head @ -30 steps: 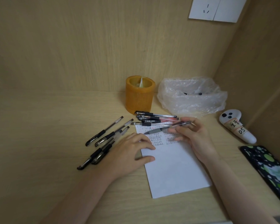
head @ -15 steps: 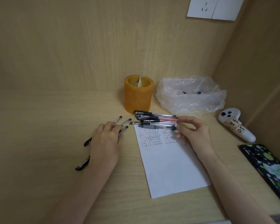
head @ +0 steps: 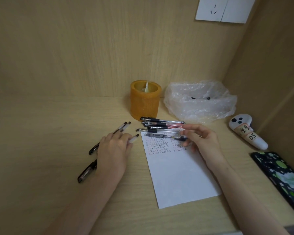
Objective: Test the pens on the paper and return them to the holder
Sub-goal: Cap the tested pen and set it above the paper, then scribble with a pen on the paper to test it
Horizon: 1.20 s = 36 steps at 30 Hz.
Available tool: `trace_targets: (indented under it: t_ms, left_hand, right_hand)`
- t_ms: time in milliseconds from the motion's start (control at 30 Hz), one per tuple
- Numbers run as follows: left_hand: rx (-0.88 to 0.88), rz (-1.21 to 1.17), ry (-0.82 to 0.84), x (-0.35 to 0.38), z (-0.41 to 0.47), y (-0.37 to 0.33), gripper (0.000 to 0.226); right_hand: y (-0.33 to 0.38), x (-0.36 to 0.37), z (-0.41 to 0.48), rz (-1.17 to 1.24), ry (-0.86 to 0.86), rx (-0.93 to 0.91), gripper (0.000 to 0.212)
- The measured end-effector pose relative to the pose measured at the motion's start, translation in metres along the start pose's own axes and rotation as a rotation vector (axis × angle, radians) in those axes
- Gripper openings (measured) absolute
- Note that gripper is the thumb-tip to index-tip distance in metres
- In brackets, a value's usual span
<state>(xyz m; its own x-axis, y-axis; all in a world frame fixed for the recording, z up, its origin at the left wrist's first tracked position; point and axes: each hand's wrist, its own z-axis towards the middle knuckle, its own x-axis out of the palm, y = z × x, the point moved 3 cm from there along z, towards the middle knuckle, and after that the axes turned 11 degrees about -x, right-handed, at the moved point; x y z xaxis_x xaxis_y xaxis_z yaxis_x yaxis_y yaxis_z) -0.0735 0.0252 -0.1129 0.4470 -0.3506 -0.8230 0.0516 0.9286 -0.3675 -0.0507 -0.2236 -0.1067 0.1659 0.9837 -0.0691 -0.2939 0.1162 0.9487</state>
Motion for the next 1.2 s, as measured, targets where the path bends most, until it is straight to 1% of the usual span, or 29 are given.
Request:
trace_targets:
  t_ms: [100,167,200,267,333,400,433,533,667,733,833,900,967,1067,1200]
  left_hand:
    - [0.011,-0.055,-0.022,-0.004,0.001,0.0,0.023]
    - [0.06,-0.155,-0.065,-0.009,0.001,-0.005,0.023]
    - [0.091,-0.229,-0.083,-0.014,0.0,-0.009,0.021]
    - [0.171,-0.354,-0.092,-0.021,-0.004,-0.019,0.016]
    - [0.274,-0.417,-0.057,-0.025,-0.008,-0.028,0.013]
    - [0.369,-0.431,0.026,-0.025,-0.012,-0.033,0.015]
    - [0.391,-0.431,0.077,-0.024,-0.014,-0.034,0.018]
    - [0.372,-0.454,0.154,-0.023,-0.016,-0.035,0.021]
    - [0.347,-0.495,0.152,-0.022,-0.016,-0.035,0.019]
    - [0.319,-0.494,0.159,-0.022,-0.017,-0.037,0.019]
    - [0.206,-0.478,0.203,-0.02,-0.015,-0.037,0.029]
    - [0.167,-0.439,0.212,-0.017,-0.013,-0.035,0.032]
    - [0.172,-0.403,0.191,-0.016,-0.012,-0.033,0.033]
    - [0.184,-0.345,0.17,-0.016,-0.013,-0.035,0.034]
    - [0.213,-0.291,0.212,-0.013,-0.013,-0.038,0.024]
  right_hand:
    - [0.0,0.0,0.0,0.006,0.015,-0.003,0.015]
    - [0.002,0.002,-0.001,0.05,0.041,-0.009,0.013]
    - [0.004,0.003,-0.002,0.091,0.059,-0.015,0.014]
    - [0.008,0.007,-0.005,0.183,0.135,-0.033,0.023]
    - [0.011,0.012,-0.008,0.261,0.285,-0.055,0.035]
    - [0.012,0.018,-0.012,0.317,0.428,-0.058,0.05]
    - [0.013,0.021,-0.013,0.327,0.477,-0.056,0.053]
    - [0.016,0.025,-0.016,0.331,0.547,-0.063,0.047]
    - [0.018,0.025,-0.017,0.328,0.556,-0.059,0.033]
    - [0.018,0.025,-0.016,0.331,0.54,-0.066,0.03]
    - [0.021,0.021,-0.013,0.413,0.447,-0.065,0.032]
    - [0.022,0.017,-0.01,0.461,0.376,-0.059,0.036]
    - [0.022,0.015,-0.009,0.481,0.351,-0.064,0.036]
    - [0.023,0.015,-0.01,0.489,0.359,-0.075,0.032]
    - [0.024,0.013,-0.01,0.499,0.333,-0.071,0.021]
